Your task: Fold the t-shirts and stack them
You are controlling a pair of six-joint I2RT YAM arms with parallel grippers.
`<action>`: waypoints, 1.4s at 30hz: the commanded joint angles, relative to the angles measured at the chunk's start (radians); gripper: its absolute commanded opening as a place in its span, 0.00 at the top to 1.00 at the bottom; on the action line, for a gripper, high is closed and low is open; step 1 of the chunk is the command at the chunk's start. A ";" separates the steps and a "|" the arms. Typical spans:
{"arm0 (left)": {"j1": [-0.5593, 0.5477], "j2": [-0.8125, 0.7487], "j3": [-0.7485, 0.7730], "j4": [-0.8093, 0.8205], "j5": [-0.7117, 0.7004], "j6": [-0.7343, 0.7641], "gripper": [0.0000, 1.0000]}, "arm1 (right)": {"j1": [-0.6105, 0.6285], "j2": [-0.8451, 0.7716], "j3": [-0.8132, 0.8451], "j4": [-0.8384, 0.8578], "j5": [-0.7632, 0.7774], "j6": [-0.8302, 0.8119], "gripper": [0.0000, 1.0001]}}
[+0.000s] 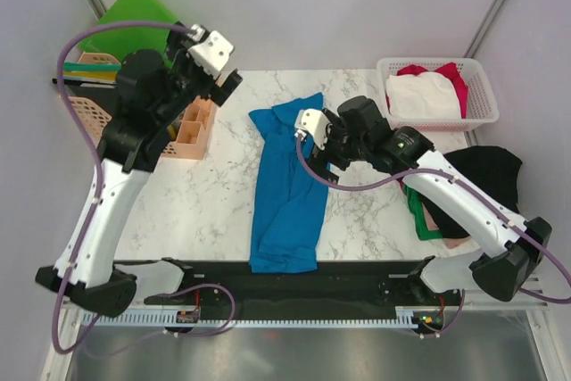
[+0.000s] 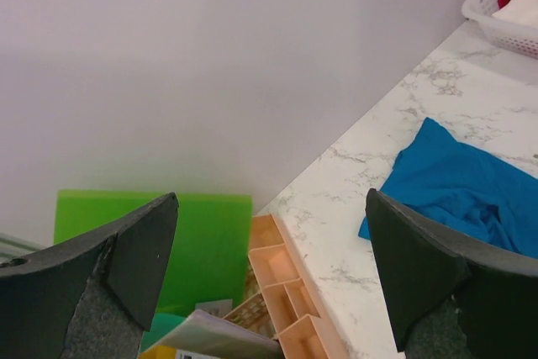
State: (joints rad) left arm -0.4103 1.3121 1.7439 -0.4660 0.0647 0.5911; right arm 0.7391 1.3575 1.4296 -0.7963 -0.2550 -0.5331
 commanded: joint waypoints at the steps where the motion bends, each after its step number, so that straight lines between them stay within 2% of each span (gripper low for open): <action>1: 0.008 -0.132 -0.133 -0.014 0.035 -0.060 0.00 | -0.010 0.024 -0.058 0.192 0.204 0.108 0.02; 3: 0.010 -0.190 -0.277 -0.014 -0.050 -0.011 0.00 | -0.015 0.116 -0.017 0.207 0.297 0.178 0.02; 6: 0.027 -0.312 -0.453 -0.065 -0.051 -0.020 0.00 | -0.040 0.231 0.034 0.272 0.373 0.286 0.02; 7: 0.030 -0.344 -0.495 -0.074 -0.042 -0.036 0.00 | -0.059 0.264 0.087 0.273 0.369 0.358 0.02; 9: 0.047 -0.415 -0.598 -0.143 0.038 -0.073 0.00 | -0.085 0.372 0.203 0.215 0.271 0.387 0.02; 12: 0.050 -0.482 -0.749 -0.172 0.061 -0.082 0.00 | -0.090 0.508 0.320 0.119 0.197 0.427 0.02; 16: 0.050 -0.531 -0.898 -0.180 0.150 -0.144 0.00 | -0.089 0.633 0.380 0.097 0.189 0.453 0.02; 20: 0.051 -0.537 -0.934 -0.174 0.224 -0.169 0.00 | -0.092 0.719 0.426 0.108 0.243 0.427 0.02; 23: 0.051 -0.527 -0.969 -0.172 0.224 -0.149 0.00 | -0.099 0.813 0.506 0.137 0.272 0.400 0.02; 27: 0.050 -0.539 -1.014 -0.172 0.225 -0.145 0.00 | -0.127 0.968 0.759 0.108 0.312 0.394 0.02; 31: 0.051 -0.553 -1.023 -0.181 0.201 -0.137 0.00 | -0.156 1.138 0.932 0.100 0.318 0.380 0.02; 42: 0.077 -0.517 -1.028 -0.175 0.176 -0.135 0.00 | -0.228 1.318 1.011 0.210 0.296 0.409 0.02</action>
State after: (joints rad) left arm -0.3473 0.7906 0.7132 -0.6567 0.2405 0.4759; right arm 0.5247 2.6255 2.4054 -0.6338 0.0319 -0.1371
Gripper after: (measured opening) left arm 0.996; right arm 0.982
